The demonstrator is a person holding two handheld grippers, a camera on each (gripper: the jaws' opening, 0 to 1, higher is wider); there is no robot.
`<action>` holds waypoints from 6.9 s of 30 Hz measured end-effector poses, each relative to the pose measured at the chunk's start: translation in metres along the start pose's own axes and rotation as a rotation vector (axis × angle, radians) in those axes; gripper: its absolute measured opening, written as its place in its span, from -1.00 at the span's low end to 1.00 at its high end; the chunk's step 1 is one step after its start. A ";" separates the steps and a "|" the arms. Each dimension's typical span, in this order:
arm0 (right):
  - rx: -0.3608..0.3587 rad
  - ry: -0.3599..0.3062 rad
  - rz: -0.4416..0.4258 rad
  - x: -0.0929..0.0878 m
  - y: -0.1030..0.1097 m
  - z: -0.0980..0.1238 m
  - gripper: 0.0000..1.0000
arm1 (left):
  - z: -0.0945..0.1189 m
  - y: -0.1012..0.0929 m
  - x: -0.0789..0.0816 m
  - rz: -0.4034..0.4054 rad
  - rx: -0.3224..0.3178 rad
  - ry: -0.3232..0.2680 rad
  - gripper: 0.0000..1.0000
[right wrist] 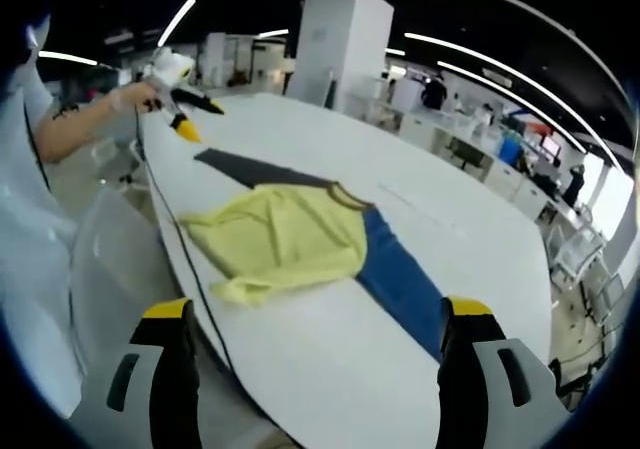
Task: Fold the garment on the visible template until the final outline fits inside the template.
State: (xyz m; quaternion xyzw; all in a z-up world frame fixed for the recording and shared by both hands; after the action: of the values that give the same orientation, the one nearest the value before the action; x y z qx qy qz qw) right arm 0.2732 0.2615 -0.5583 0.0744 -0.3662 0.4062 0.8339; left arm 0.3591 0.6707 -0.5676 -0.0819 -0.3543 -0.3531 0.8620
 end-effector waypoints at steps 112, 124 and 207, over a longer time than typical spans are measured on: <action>0.213 0.056 -0.195 -0.012 0.034 -0.095 0.81 | -0.064 -0.086 -0.036 0.158 -0.199 0.074 0.48; 0.252 0.035 -0.258 -0.008 0.030 -0.111 0.60 | -0.076 -0.083 -0.038 0.188 -0.199 0.084 0.29; 0.345 0.135 -0.614 -0.032 0.030 -0.202 -0.42 | -0.128 -0.079 -0.064 0.354 -0.211 0.213 -0.84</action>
State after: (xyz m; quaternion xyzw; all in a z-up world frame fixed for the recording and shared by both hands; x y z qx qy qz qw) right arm 0.3495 0.3467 -0.7302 0.2934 -0.1969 0.1966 0.9146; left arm 0.3451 0.5974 -0.7132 -0.1947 -0.2025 -0.2382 0.9297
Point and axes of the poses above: the point that each gripper's makers call its tool centre point, and the gripper's own axes: z roughly backward along the fingers, y roughly to its left, x roughly out of its top, the point moved 4 cm from there along z, roughly backward along the fingers, and after that the axes turned 10 degrees about y, right-handed, at the moved point
